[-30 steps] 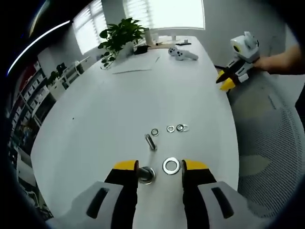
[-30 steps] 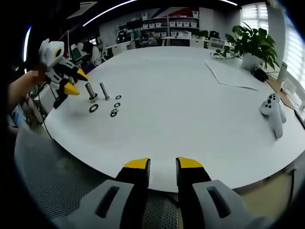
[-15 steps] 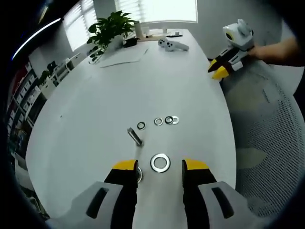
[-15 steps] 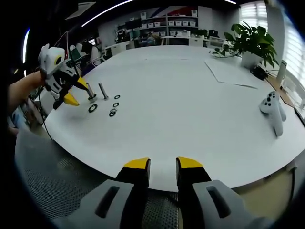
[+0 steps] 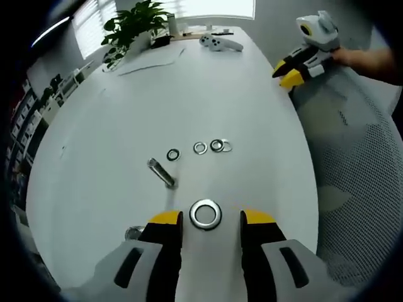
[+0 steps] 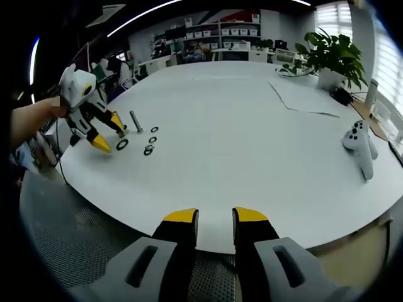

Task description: Place the washer onto the threaded stud by aligning its center hole with the stud, sliding it down to the base, and recovering from edge contact or off-axis alignment until the washer reaches the visible bottom stop.

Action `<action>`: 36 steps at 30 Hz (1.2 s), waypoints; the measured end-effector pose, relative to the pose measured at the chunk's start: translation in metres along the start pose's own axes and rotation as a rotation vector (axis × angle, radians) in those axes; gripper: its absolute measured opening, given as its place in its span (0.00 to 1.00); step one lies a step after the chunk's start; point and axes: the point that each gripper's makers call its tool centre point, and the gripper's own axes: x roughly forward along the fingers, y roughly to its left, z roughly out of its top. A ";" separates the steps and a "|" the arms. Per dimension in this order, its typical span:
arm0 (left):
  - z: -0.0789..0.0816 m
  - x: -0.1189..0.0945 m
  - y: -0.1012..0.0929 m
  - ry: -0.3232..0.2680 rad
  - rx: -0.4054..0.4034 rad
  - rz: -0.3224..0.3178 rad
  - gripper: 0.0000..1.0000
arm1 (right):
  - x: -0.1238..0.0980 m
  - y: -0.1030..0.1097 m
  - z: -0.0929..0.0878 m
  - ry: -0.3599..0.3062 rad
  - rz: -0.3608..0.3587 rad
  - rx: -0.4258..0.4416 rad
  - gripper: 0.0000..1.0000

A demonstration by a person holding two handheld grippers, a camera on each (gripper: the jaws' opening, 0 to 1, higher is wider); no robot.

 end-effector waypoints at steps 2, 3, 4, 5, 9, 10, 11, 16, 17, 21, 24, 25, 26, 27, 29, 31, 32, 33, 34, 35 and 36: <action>-0.002 0.002 0.000 0.013 0.005 -0.003 0.34 | 0.000 0.000 0.002 -0.009 -0.002 -0.003 0.25; -0.002 0.003 0.000 0.017 0.009 -0.005 0.34 | 0.000 0.000 0.002 -0.009 -0.001 -0.002 0.25; -0.003 0.004 0.000 0.020 0.011 -0.006 0.33 | 0.000 0.000 0.001 -0.006 -0.001 -0.001 0.25; -0.003 0.005 0.001 0.024 0.011 -0.008 0.33 | 0.000 0.000 0.001 -0.004 -0.001 -0.003 0.25; -0.006 0.005 0.005 0.040 0.020 -0.003 0.33 | 0.000 -0.001 0.001 -0.006 -0.002 0.001 0.25; -0.009 0.006 0.007 0.052 0.020 -0.002 0.32 | 0.000 -0.001 0.001 -0.007 -0.002 0.001 0.25; -0.013 0.007 0.007 0.069 0.022 -0.006 0.32 | 0.000 -0.001 0.001 -0.007 -0.002 0.002 0.25; -0.009 0.007 0.003 0.070 0.069 -0.003 0.31 | 0.000 0.000 0.001 -0.002 -0.001 0.002 0.25; -0.008 0.008 0.002 0.069 0.075 -0.007 0.30 | 0.000 0.000 0.001 -0.001 -0.001 0.002 0.25; -0.007 0.009 0.004 0.073 0.048 -0.022 0.30 | 0.000 0.000 0.000 0.003 -0.001 0.005 0.25; -0.007 0.009 0.003 0.085 0.042 -0.032 0.30 | 0.000 0.000 -0.001 0.004 -0.001 0.005 0.25; -0.007 0.010 0.003 0.089 0.043 -0.034 0.30 | 0.000 0.000 -0.001 0.005 -0.001 0.005 0.25; -0.006 0.010 0.004 0.099 0.046 -0.038 0.30 | 0.000 0.000 -0.001 0.005 0.000 0.004 0.25; -0.006 0.010 0.004 0.105 0.058 -0.040 0.30 | 0.000 0.000 -0.001 0.005 -0.001 0.005 0.25; -0.005 0.011 0.004 0.117 0.060 -0.043 0.29 | 0.000 -0.001 0.000 0.004 -0.002 0.005 0.25; -0.004 0.012 0.007 0.127 0.052 -0.038 0.25 | 0.000 -0.001 0.000 -0.001 -0.004 0.008 0.25; -0.003 0.012 0.009 0.133 0.048 -0.034 0.23 | 0.000 -0.001 0.000 -0.001 -0.004 0.008 0.25; -0.004 0.012 0.010 0.140 0.033 -0.034 0.21 | 0.000 -0.001 0.000 -0.001 -0.004 0.009 0.25; -0.004 0.012 0.010 0.142 0.033 -0.039 0.21 | 0.000 -0.001 0.000 -0.001 -0.004 0.008 0.25; -0.004 0.013 0.009 0.145 0.042 -0.040 0.21 | 0.000 -0.001 0.000 -0.001 -0.004 0.008 0.25; -0.004 0.013 0.009 0.151 0.046 -0.038 0.21 | 0.000 -0.001 0.000 -0.001 -0.005 0.008 0.25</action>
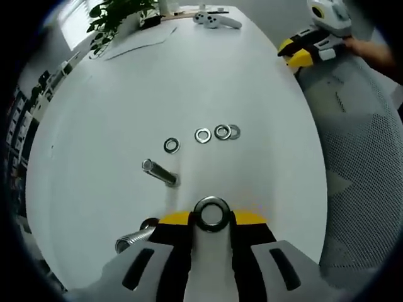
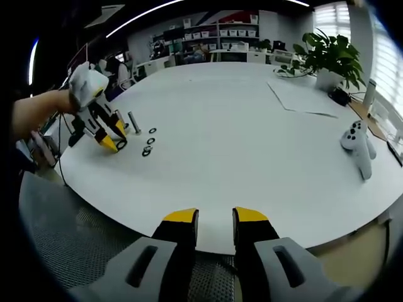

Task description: Place the washer onto the threaded stud by aligning its center hole with the stud, sliding it down to the base, and recovering from edge contact or off-axis alignment until the washer reaches the visible bottom stop.

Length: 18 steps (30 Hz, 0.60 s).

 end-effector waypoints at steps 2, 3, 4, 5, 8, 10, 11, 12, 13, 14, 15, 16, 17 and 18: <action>0.000 0.000 0.000 0.010 0.001 0.007 0.21 | 0.000 0.000 0.000 0.001 0.000 0.000 0.25; 0.000 0.000 0.000 0.016 0.008 0.009 0.21 | 0.000 0.000 0.000 0.001 0.000 0.000 0.25; 0.000 0.000 0.000 0.019 0.012 0.010 0.21 | 0.000 0.000 0.000 0.001 0.001 -0.001 0.25; 0.000 0.000 -0.001 0.024 0.019 0.011 0.21 | 0.000 0.000 0.000 0.002 0.001 -0.001 0.25; 0.001 0.000 -0.002 0.006 0.059 0.010 0.20 | 0.000 0.000 0.000 0.001 -0.001 0.000 0.25; 0.003 -0.001 -0.002 -0.021 0.061 0.026 0.19 | 0.000 0.000 0.000 0.001 -0.001 0.000 0.25; 0.005 0.000 -0.002 -0.037 0.057 0.037 0.19 | 0.000 0.000 0.000 0.000 -0.001 0.000 0.25; 0.006 0.000 -0.002 -0.052 0.077 0.051 0.19 | 0.000 0.000 0.000 0.000 -0.001 0.000 0.25; 0.005 -0.001 -0.003 -0.055 0.080 0.060 0.19 | 0.000 0.000 0.000 0.003 0.000 -0.002 0.25; 0.005 -0.002 -0.003 -0.061 0.077 0.068 0.19 | 0.000 0.000 -0.001 0.004 0.000 -0.003 0.25; 0.005 -0.002 -0.002 -0.070 0.060 0.085 0.19 | 0.000 0.000 0.000 0.003 0.001 -0.002 0.25; 0.005 -0.003 -0.002 -0.082 0.038 0.098 0.19 | 0.000 0.000 0.000 0.002 0.001 -0.002 0.25; 0.004 -0.003 -0.001 -0.090 0.026 0.108 0.19 | 0.000 0.000 0.000 0.003 0.000 -0.002 0.25; 0.004 -0.003 -0.001 -0.099 0.012 0.114 0.19 | 0.000 0.000 -0.001 0.004 0.000 -0.002 0.25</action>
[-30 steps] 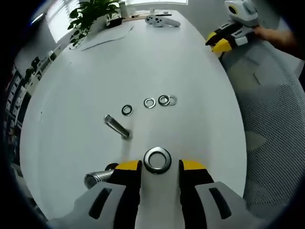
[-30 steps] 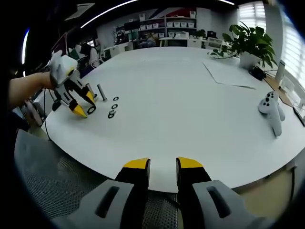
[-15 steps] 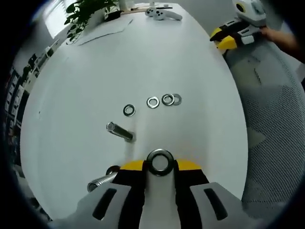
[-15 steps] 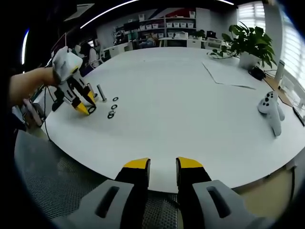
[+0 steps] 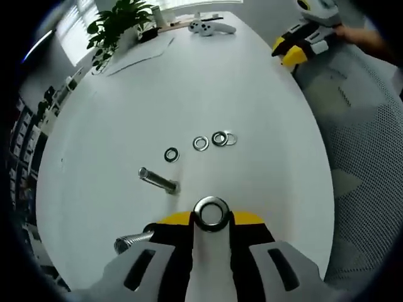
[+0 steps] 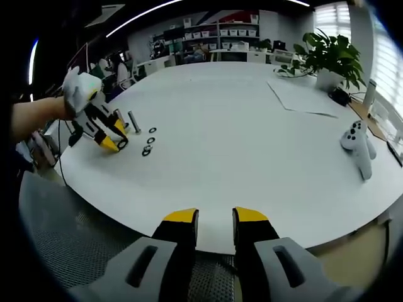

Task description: Place the washer onto the threaded stud by aligning its center hole with the stud, sliding it down to the base, and recovering from edge contact or off-axis alignment until the washer reaches the visible bottom stop.

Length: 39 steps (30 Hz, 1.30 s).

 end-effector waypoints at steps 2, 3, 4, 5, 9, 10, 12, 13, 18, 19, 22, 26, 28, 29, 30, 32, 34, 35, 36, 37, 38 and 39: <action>0.000 0.000 -0.001 -0.007 -0.011 0.004 0.19 | 0.000 0.000 0.000 0.000 -0.001 0.000 0.25; 0.000 -0.001 -0.002 -0.009 -0.005 0.009 0.19 | 0.000 0.000 0.000 0.001 -0.001 0.001 0.25; -0.001 -0.002 -0.002 -0.009 0.003 0.016 0.19 | 0.000 0.000 0.000 0.002 -0.001 0.001 0.25; -0.001 -0.002 -0.002 -0.007 0.005 0.020 0.19 | 0.000 0.000 0.000 0.002 -0.001 0.000 0.25; 0.001 -0.007 -0.002 -0.021 -0.023 0.027 0.19 | 0.000 0.000 -0.001 0.005 -0.002 -0.002 0.25; 0.002 -0.010 -0.002 -0.029 -0.027 0.037 0.19 | 0.000 0.000 -0.001 0.005 -0.002 -0.001 0.25; 0.003 -0.014 0.000 -0.045 -0.036 0.047 0.19 | 0.000 0.000 -0.001 0.004 -0.002 -0.002 0.25; 0.004 -0.016 0.000 -0.052 -0.041 0.050 0.19 | 0.000 0.000 -0.001 0.002 -0.003 0.000 0.25; 0.006 -0.030 0.003 -0.073 -0.060 0.075 0.19 | 0.000 0.000 0.000 0.000 -0.001 -0.001 0.25; 0.006 -0.033 0.004 -0.078 -0.062 0.082 0.19 | 0.000 0.000 0.000 -0.001 -0.001 -0.001 0.25; 0.007 -0.041 0.007 -0.090 -0.066 0.099 0.19 | 0.000 0.000 0.000 -0.004 -0.002 0.000 0.25; 0.010 -0.051 0.013 -0.098 -0.065 0.123 0.19 | 0.000 0.000 0.000 -0.002 -0.001 -0.001 0.25; 0.012 -0.057 0.016 -0.103 -0.063 0.135 0.19 | 0.000 0.000 0.000 -0.005 0.000 0.003 0.25; 0.012 -0.060 0.019 -0.104 -0.063 0.141 0.19 | 0.000 0.000 0.001 -0.005 0.000 0.003 0.25; 0.012 -0.062 0.020 -0.103 -0.067 0.144 0.19 | 0.000 0.000 0.001 -0.006 0.000 0.002 0.25; 0.012 -0.066 0.023 -0.097 -0.068 0.154 0.19 | 0.000 0.000 0.001 -0.005 0.002 0.002 0.25; 0.012 -0.070 0.027 -0.088 -0.048 0.172 0.19 | 0.000 0.000 0.001 -0.005 0.001 0.004 0.25; 0.012 -0.072 0.029 -0.085 -0.043 0.176 0.19 | 0.000 0.000 0.001 -0.005 0.000 0.003 0.25; 0.012 -0.073 0.031 -0.082 -0.040 0.180 0.19 | 0.000 0.000 0.001 -0.005 0.000 0.004 0.25; 0.011 -0.074 0.033 -0.078 -0.040 0.181 0.19 | 0.000 0.000 0.001 -0.006 0.000 0.004 0.25; 0.009 -0.075 0.036 -0.074 -0.041 0.187 0.19 | 0.000 0.000 0.001 -0.007 0.000 0.003 0.25; 0.008 -0.076 0.039 -0.070 -0.041 0.190 0.19 | 0.000 0.000 0.001 -0.008 0.000 0.004 0.25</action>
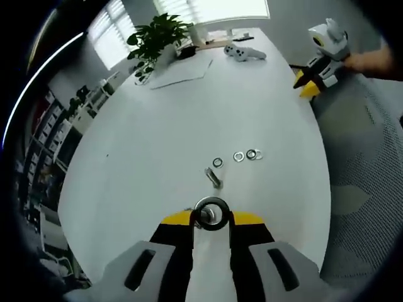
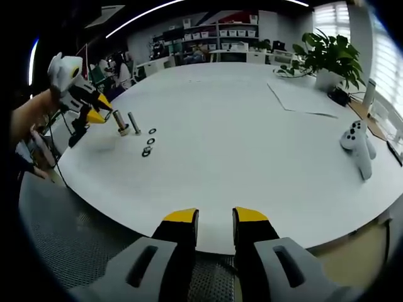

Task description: Place the washer onto the threaded stud by aligning its center hole with the stud, sliding it down to the base, and recovering from edge contact or off-axis alignment until the washer reaches the visible bottom stop.

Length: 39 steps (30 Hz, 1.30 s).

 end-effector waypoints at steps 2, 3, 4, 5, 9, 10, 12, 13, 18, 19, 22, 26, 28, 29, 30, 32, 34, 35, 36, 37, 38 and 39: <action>-0.002 0.000 0.005 0.008 -0.003 0.005 0.19 | 0.000 0.000 0.000 -0.002 0.001 0.002 0.25; -0.003 0.001 0.008 0.009 -0.002 0.009 0.19 | 0.000 0.000 0.000 -0.003 0.001 0.001 0.25; -0.003 0.001 0.010 0.011 -0.001 0.011 0.19 | 0.000 0.000 0.000 -0.002 0.000 0.001 0.25; -0.004 0.001 0.011 0.017 -0.003 0.010 0.19 | 0.000 0.000 0.000 -0.002 0.000 0.002 0.25; -0.006 0.007 0.016 0.028 -0.001 0.007 0.19 | 0.000 0.000 0.001 -0.004 0.000 0.001 0.25; -0.007 0.008 0.018 0.034 -0.003 0.005 0.19 | 0.000 0.000 0.001 -0.003 0.000 0.002 0.25; -0.007 0.010 0.019 0.040 -0.002 0.001 0.19 | 0.000 0.000 0.001 -0.004 -0.001 0.003 0.25; -0.006 0.011 0.019 0.041 -0.004 -0.003 0.19 | 0.000 0.000 0.001 -0.004 -0.001 0.005 0.25; -0.007 0.017 0.022 0.055 -0.004 -0.018 0.19 | 0.000 0.000 0.000 -0.002 -0.003 0.005 0.25; -0.007 0.017 0.022 0.058 -0.008 -0.025 0.19 | 0.000 0.000 0.000 0.000 -0.003 0.003 0.25; -0.009 0.019 0.020 0.069 -0.020 -0.046 0.19 | 0.000 0.000 -0.001 0.004 -0.003 0.001 0.25; -0.012 0.024 0.019 0.083 -0.018 -0.056 0.18 | 0.000 0.000 -0.001 0.004 -0.003 0.002 0.25; -0.012 0.026 0.019 0.086 -0.020 -0.061 0.18 | 0.000 0.000 -0.001 0.004 -0.002 0.000 0.25; -0.013 0.028 0.018 0.090 -0.024 -0.063 0.18 | 0.000 0.000 -0.001 0.004 -0.002 0.001 0.25; -0.015 0.030 0.017 0.096 -0.022 -0.068 0.18 | 0.000 0.000 0.000 0.004 -0.002 0.001 0.25; -0.017 0.033 0.017 0.103 -0.021 -0.071 0.18 | 0.000 0.000 0.000 0.003 -0.001 0.002 0.25; -0.018 0.035 0.016 0.108 -0.023 -0.077 0.18 | 0.000 0.000 -0.001 0.005 0.000 0.001 0.25; -0.019 0.035 0.015 0.112 -0.023 -0.080 0.18 | 0.000 0.000 -0.001 0.004 0.001 0.002 0.25; -0.020 0.037 0.014 0.115 -0.022 -0.084 0.18 | 0.000 0.000 -0.001 0.004 0.001 0.001 0.25; -0.021 0.038 0.014 0.117 -0.024 -0.086 0.18 | 0.000 0.000 -0.001 0.005 0.001 0.001 0.24; -0.022 0.040 0.013 0.120 -0.024 -0.090 0.18 | 0.000 0.000 -0.001 0.004 0.002 0.001 0.24; -0.023 0.041 0.012 0.126 -0.026 -0.093 0.18 | 0.000 0.000 -0.001 0.004 0.002 0.000 0.24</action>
